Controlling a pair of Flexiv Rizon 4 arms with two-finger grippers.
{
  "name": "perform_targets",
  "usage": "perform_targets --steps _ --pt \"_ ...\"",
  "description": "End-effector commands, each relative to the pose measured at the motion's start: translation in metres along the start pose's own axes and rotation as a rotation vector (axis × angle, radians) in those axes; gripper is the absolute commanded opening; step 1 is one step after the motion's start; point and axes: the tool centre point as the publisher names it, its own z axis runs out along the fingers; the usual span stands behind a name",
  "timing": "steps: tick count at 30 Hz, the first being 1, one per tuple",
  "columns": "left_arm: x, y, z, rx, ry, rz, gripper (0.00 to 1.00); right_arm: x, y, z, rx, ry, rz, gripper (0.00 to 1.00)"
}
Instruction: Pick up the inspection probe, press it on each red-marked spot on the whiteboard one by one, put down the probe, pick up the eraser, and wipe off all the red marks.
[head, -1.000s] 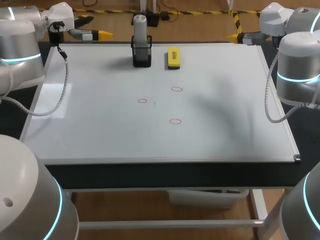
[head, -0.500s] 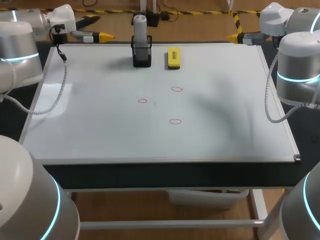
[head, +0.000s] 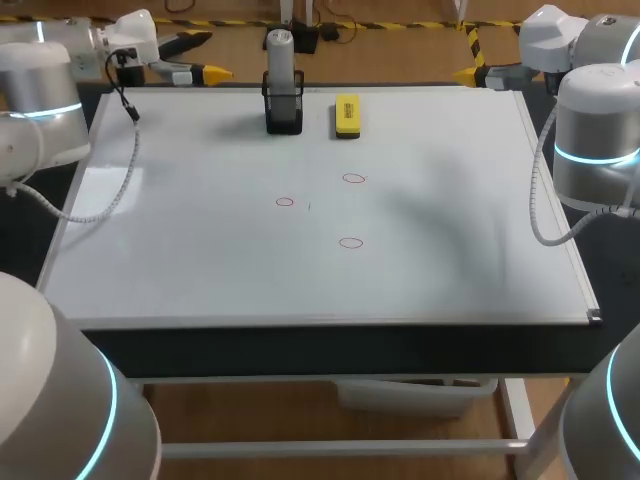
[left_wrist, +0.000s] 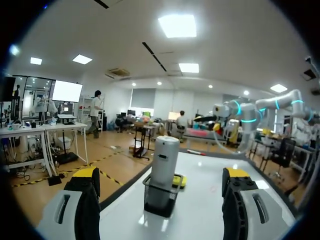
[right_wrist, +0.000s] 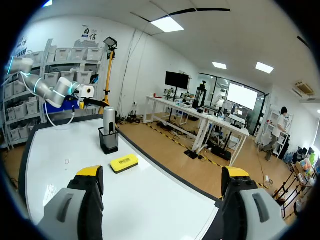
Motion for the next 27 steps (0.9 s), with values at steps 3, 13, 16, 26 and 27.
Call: perform_targets --steps 3,13,16,26,27 --pt "-0.009 0.005 0.014 0.009 0.108 0.016 1.0 -0.001 0.001 0.0 0.003 0.001 0.0 1.0" --pt "-0.015 0.01 0.04 0.032 0.174 0.022 1.0 -0.001 0.001 0.0 0.003 0.001 0.0 1.0" --pt "-0.015 0.011 0.047 0.042 0.203 0.018 1.0 -0.001 0.001 0.0 0.003 0.001 0.0 1.0" --pt "-0.015 0.012 0.063 0.051 0.265 0.015 1.0 -0.001 0.001 0.0 0.003 0.001 0.0 1.0" --pt "-0.013 0.012 0.065 0.049 0.271 0.018 1.0 -0.001 0.001 0.0 0.003 0.001 0.0 1.0"
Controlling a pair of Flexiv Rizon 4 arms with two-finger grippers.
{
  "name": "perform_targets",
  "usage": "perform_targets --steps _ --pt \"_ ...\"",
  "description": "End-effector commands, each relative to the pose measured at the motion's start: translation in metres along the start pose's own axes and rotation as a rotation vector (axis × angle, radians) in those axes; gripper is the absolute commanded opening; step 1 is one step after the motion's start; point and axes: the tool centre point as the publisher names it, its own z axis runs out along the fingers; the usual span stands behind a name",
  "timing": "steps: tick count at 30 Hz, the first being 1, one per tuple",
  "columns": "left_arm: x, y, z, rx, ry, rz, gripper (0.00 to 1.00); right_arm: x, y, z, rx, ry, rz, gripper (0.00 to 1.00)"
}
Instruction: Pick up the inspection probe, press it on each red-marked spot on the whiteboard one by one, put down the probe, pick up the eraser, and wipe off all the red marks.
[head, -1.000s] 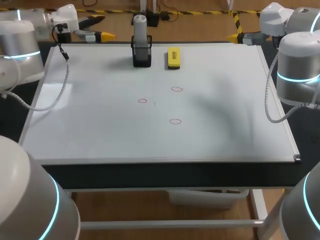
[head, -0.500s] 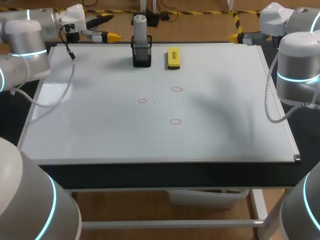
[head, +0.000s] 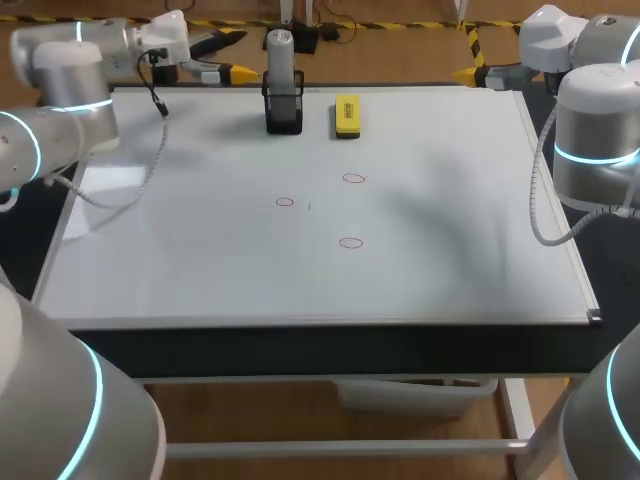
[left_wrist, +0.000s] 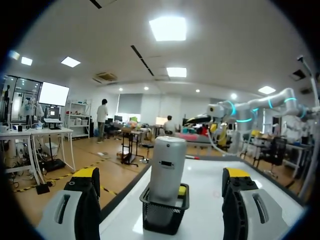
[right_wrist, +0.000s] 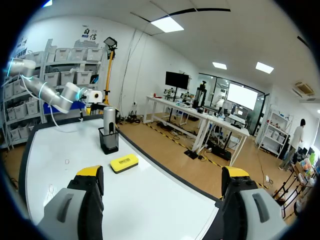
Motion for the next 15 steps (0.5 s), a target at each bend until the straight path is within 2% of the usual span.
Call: perform_targets --steps 1,5,15 --pt "-0.006 0.003 0.008 0.001 0.155 0.0 1.0 -0.001 0.001 0.0 0.003 0.001 0.0 1.0" --pt "-0.001 0.0 0.015 0.008 0.183 0.005 1.0 -0.001 0.001 0.0 0.003 0.001 0.0 1.0" --pt "0.011 -0.001 0.038 0.007 0.184 0.017 1.0 -0.001 0.001 0.0 0.003 0.001 0.0 1.0"
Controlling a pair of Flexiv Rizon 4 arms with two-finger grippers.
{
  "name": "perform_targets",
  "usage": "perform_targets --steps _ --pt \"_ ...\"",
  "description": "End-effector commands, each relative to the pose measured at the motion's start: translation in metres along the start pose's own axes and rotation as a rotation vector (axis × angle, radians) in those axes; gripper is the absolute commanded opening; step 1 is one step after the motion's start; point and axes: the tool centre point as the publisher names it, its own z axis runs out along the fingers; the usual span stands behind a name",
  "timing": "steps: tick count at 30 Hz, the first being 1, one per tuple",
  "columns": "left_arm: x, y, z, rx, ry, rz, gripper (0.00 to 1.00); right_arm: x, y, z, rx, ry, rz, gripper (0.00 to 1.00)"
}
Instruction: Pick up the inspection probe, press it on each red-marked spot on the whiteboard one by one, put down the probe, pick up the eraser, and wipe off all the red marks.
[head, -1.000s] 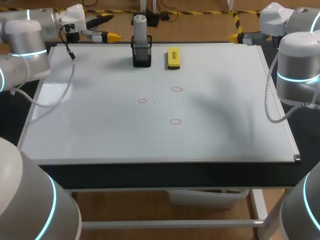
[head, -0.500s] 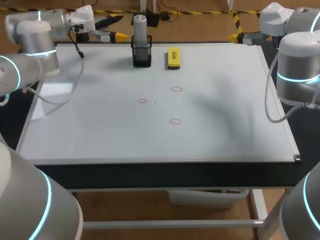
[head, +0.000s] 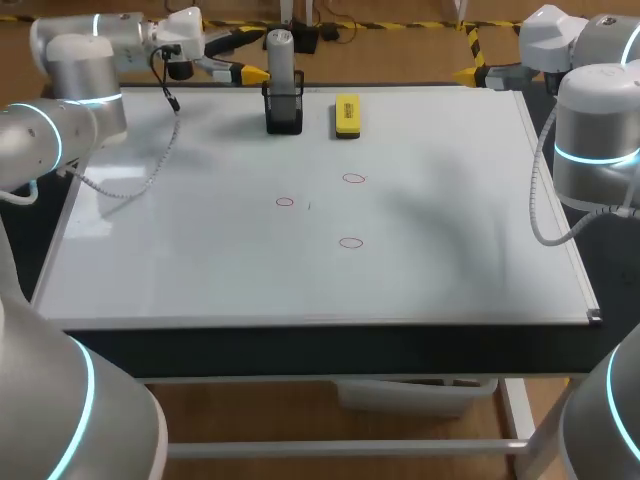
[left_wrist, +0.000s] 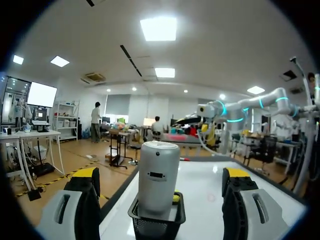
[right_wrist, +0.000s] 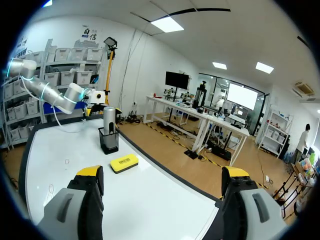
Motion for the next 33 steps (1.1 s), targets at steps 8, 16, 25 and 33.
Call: perform_targets --steps 8,16,25,33 --pt "-0.007 0.002 0.022 -0.006 0.051 0.01 1.0 -0.001 0.001 0.0 0.003 0.001 0.0 1.0" --pt "-0.004 0.006 0.037 -0.01 0.019 0.006 1.0 -0.001 0.001 0.0 0.003 0.001 0.0 1.0" --pt "-0.003 0.008 0.047 -0.013 -0.008 0.008 1.0 -0.001 0.001 0.0 0.003 0.001 0.0 1.0" --pt "-0.006 0.01 0.049 -0.015 -0.015 0.004 1.0 -0.001 0.001 0.0 0.003 0.001 0.0 1.0"
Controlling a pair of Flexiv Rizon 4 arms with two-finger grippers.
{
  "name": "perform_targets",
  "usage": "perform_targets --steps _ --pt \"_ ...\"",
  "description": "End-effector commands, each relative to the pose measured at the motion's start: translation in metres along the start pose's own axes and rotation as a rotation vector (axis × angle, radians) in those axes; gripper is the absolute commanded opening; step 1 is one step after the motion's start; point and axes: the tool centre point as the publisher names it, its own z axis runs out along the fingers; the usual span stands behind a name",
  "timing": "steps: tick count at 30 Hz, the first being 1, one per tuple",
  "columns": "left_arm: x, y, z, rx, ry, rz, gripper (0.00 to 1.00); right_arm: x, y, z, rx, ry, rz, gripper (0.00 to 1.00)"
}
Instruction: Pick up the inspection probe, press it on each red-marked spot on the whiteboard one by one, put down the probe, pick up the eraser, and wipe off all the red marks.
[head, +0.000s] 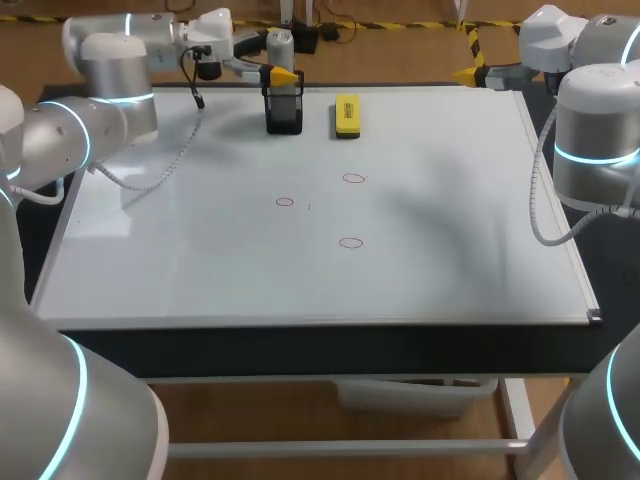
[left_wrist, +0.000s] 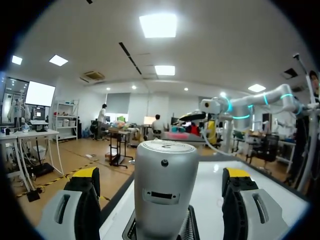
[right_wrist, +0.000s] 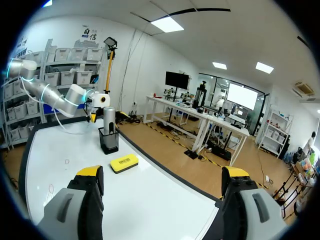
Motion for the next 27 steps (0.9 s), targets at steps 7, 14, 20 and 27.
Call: perform_targets --steps 7,14,20,27 --pt "0.0008 0.002 0.0028 -0.008 -0.006 -0.005 0.89 -0.0005 0.0005 0.0002 0.003 0.001 0.0 1.0" --pt "-0.0005 0.002 0.0018 -0.01 -0.009 -0.005 0.39 -0.0005 0.0005 0.0002 0.003 0.001 0.0 1.0" --pt "-0.0004 0.0017 0.0 -0.01 -0.006 -0.001 0.0 -0.0005 0.0005 0.0002 0.003 0.001 0.0 1.0" --pt "0.0036 -0.006 -0.0015 0.0 0.006 0.016 0.0 -0.0005 0.0005 0.0002 0.003 0.001 0.0 1.0"
